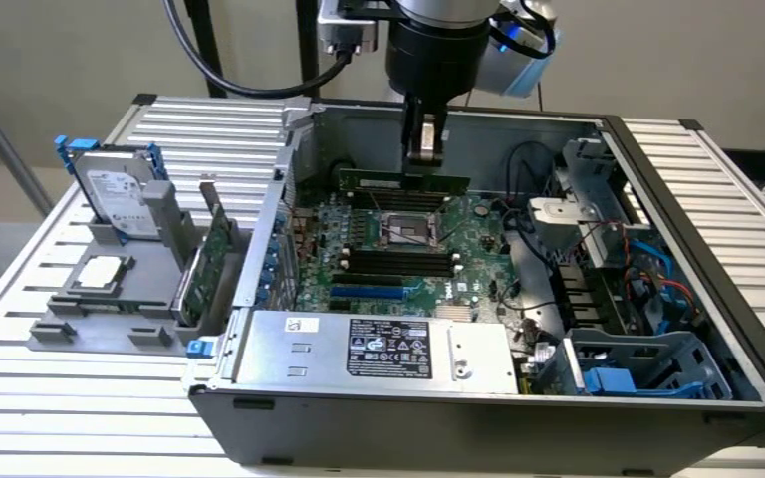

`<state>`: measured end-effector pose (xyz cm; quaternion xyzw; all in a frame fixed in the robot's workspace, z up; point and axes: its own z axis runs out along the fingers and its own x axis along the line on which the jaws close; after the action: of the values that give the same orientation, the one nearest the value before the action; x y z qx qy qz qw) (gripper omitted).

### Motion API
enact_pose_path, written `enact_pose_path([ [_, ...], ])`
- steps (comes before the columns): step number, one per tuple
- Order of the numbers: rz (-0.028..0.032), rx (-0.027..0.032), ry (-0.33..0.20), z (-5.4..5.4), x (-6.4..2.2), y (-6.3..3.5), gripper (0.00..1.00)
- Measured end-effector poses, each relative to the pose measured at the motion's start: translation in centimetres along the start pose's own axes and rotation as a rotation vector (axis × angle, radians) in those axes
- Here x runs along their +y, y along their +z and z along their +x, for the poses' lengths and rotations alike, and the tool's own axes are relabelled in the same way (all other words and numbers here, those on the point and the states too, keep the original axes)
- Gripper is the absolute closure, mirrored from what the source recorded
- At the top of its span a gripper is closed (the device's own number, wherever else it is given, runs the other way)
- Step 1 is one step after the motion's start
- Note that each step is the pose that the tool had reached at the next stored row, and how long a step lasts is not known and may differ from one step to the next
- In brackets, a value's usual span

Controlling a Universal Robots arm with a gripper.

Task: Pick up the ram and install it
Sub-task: 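Insert the ram into the slot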

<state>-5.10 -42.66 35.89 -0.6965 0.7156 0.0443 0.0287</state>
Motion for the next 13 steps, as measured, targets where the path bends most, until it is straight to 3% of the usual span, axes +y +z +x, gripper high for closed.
enact_pose_path([
  [4, 0.0001, -0.0001, 0.0, 0.0, -0.01, 0.17, 1.0],
  [13, 0.0001, 0.0001, 0.0, -0.5, -0.02, 1.86, 1.0],
])
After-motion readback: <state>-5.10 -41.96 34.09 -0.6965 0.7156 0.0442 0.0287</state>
